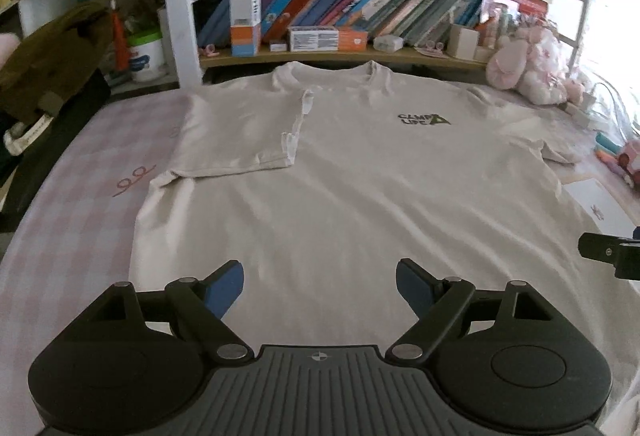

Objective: Fold clothes
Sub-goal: 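Open the left tool and raise both tools above the shirt, then move the right tool toward the sleeve nearest it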

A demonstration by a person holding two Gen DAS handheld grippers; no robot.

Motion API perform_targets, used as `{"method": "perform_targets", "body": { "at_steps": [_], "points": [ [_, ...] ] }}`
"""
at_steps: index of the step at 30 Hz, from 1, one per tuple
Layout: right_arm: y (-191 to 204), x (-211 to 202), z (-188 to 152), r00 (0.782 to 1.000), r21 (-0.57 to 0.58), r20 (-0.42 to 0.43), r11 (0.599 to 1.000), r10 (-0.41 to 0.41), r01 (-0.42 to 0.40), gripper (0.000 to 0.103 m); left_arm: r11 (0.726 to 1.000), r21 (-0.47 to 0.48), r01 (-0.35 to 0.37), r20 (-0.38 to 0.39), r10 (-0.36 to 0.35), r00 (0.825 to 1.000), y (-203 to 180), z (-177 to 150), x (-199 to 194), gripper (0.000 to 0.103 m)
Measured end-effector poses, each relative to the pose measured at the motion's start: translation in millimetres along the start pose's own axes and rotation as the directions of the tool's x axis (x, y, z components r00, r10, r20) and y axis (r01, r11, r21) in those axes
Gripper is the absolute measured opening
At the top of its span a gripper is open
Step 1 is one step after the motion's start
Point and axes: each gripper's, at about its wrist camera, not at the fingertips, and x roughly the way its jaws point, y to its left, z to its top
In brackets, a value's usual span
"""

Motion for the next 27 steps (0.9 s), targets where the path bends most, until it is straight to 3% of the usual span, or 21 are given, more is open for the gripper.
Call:
{"method": "perform_targets", "body": {
  "at_steps": [6, 11, 20, 24, 27],
  "points": [
    [15.7, -8.6, -8.1, 1.0, -0.026, -0.005, 1.0, -0.018, 0.018, 0.103, 0.997, 0.039, 0.064, -0.009, -0.063, 0.998, 1.8, -3.8, 2.6, 0.086],
    [14.8, -10.2, -8.3, 1.0, -0.025, -0.004, 0.999, -0.03, 0.03, 0.103, 0.997, 0.036, 0.068, -0.013, -0.068, 0.998, 0.6, -4.4, 5.1, 0.086],
    [-13.4, 14.3, 4.6, 0.997, -0.072, -0.006, 0.995, 0.071, -0.071, 0.103, 0.993, -0.09, -0.072, -0.035, 0.069, 0.997, -14.1, -3.2, 8.1, 0.086],
    [-46.5, 31.1, 18.8, 0.99, -0.091, -0.014, 0.986, 0.138, -0.138, 0.103, 0.977, -0.144, -0.159, -0.045, 0.154, 0.987, -43.4, 1.3, 6.4, 0.086],
    [-77.7, 46.0, 31.5, 0.983, -0.077, -0.007, 0.98, 0.184, -0.184, 0.103, 0.967, -0.184, -0.178, -0.039, 0.174, 0.984, -64.6, 4.3, 6.9, 0.086]
  ]
}}
